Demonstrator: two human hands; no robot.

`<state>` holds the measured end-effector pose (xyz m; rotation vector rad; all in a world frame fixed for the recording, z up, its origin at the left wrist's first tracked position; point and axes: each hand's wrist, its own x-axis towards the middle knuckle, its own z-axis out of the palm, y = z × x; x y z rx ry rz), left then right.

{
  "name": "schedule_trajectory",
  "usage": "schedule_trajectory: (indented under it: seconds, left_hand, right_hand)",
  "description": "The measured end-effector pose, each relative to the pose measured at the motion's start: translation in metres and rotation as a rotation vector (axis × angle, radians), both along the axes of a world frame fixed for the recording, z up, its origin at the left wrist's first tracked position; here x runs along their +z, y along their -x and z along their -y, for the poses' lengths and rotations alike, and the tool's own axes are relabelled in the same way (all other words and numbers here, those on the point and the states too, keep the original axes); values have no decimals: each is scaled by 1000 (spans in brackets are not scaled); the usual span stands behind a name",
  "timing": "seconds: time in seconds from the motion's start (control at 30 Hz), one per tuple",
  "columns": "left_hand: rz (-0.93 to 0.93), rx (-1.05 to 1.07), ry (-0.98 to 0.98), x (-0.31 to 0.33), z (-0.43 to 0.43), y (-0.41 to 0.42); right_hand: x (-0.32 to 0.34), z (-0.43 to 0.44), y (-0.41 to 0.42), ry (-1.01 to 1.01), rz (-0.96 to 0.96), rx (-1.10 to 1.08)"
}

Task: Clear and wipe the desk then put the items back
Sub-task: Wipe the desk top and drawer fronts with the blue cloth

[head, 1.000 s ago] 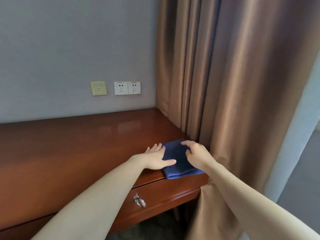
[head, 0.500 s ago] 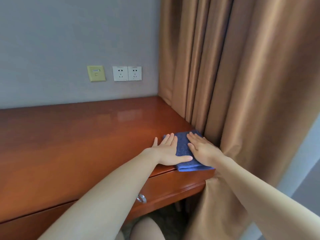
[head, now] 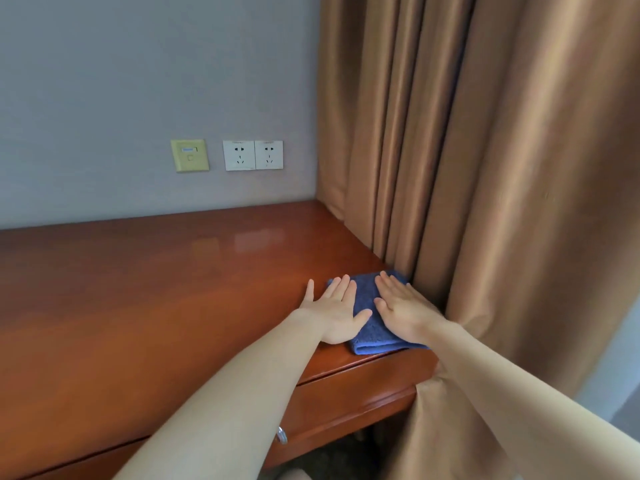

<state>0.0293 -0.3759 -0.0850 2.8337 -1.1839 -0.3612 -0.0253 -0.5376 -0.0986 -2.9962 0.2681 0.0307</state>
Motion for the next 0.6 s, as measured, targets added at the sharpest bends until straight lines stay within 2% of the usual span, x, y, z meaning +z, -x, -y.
schedule_trajectory:
  seconds: [0.6]
  left_hand:
    - [29, 38, 7, 0, 7, -161]
  right_hand:
    - [6, 11, -166, 26, -37, 56]
